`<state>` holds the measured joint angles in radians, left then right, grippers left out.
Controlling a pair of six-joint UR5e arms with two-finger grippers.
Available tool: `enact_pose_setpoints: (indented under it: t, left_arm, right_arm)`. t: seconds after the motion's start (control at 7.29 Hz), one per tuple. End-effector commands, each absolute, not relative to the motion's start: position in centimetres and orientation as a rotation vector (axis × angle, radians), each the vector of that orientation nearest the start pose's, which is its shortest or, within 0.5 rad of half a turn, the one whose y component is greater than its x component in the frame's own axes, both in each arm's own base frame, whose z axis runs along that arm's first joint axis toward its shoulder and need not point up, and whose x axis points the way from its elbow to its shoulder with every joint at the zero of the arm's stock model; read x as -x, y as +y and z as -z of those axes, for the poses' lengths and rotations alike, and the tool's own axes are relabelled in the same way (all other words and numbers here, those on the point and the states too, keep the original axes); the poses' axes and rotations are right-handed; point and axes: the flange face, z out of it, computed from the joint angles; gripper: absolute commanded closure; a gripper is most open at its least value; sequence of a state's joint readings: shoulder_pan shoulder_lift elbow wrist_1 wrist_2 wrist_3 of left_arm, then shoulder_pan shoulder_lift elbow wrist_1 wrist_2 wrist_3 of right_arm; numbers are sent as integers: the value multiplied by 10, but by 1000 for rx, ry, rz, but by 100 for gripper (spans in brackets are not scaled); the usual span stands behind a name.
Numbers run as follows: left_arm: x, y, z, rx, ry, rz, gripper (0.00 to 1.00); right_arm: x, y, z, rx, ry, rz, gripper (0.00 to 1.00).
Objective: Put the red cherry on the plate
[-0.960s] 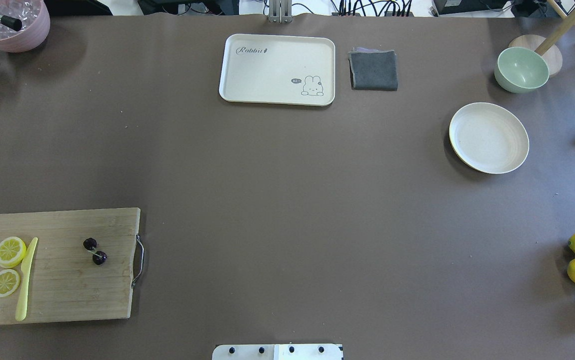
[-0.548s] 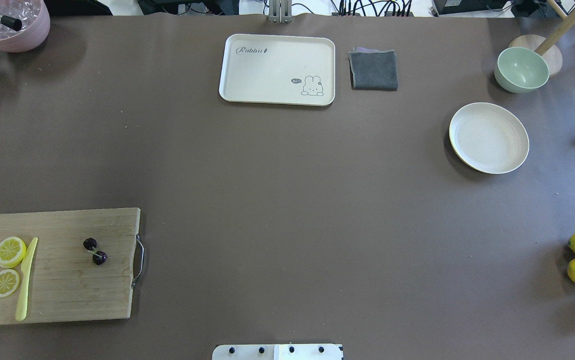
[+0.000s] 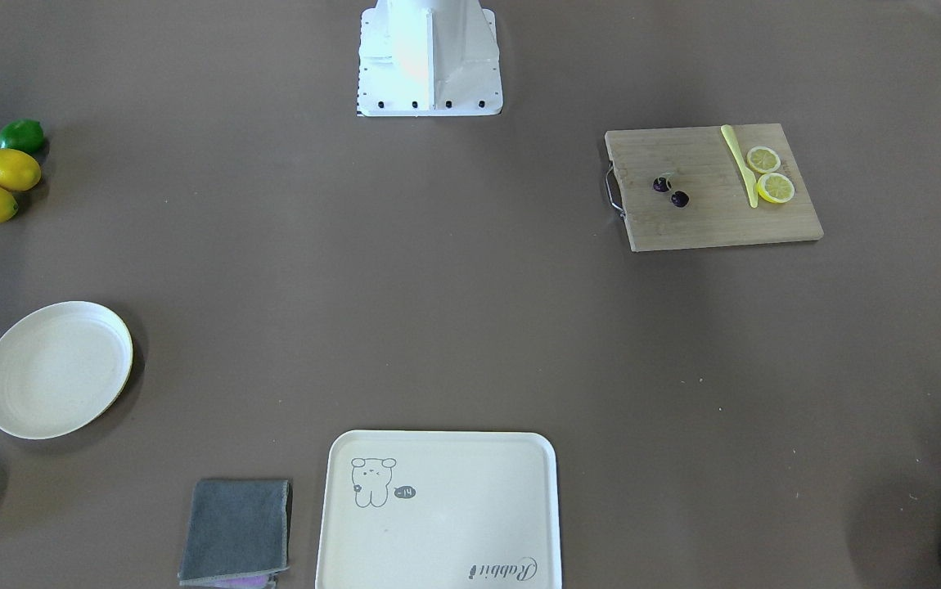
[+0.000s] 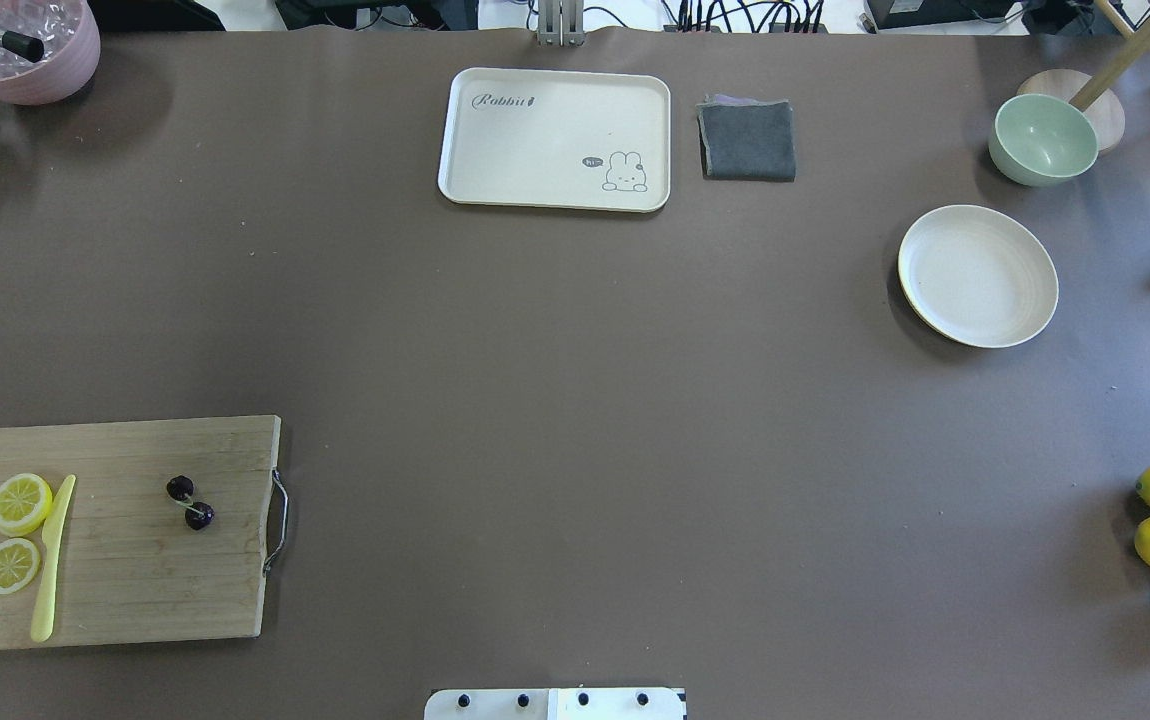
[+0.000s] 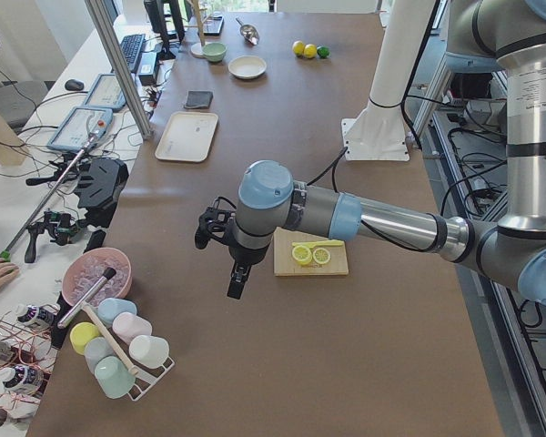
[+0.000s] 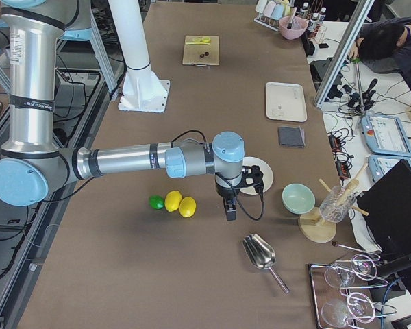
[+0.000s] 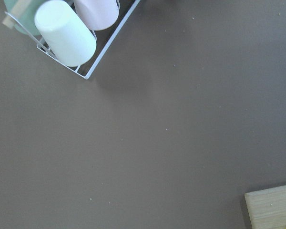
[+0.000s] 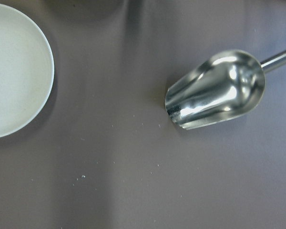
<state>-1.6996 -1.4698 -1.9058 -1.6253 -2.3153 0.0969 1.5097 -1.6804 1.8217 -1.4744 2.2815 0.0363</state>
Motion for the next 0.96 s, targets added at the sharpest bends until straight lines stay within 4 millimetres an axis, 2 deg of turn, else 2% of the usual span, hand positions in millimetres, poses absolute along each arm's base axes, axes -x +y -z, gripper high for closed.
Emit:
enact_pose_setpoints:
  t: [0.0,0.14,0.27,0.41,0.55,0.69,0.82]
  left_arm:
    - [132,-477,-522,-484,690,-104,2]
    - [128,-467,-520,-569,702,-145,2]
    - [124,-466,-528,-624,743,-164,2]
    - [117,-469,-527,-610,767,-131,2]
    - [100,-475,-522,-607,777,-169,2]
    - [98,-475,-521,-609,779,-168,2]
    - [98,-474,-523,-605,780,-166,2]
  right_arm:
    - [-49,-469,-560,-310,-726,93,0]
    - [-48,-489,-562,-295,-733,60,0]
    - [-35,-507,-561,-257,-749,-6,0]
    - [-11,-516,-554,-230,-764,-21,0]
    - [21,-524,-550,-217,-785,-43,1]
    - [56,-527,-571,-216,-823,-78,3]
    - [76,-524,-607,-227,-863,-113,6]
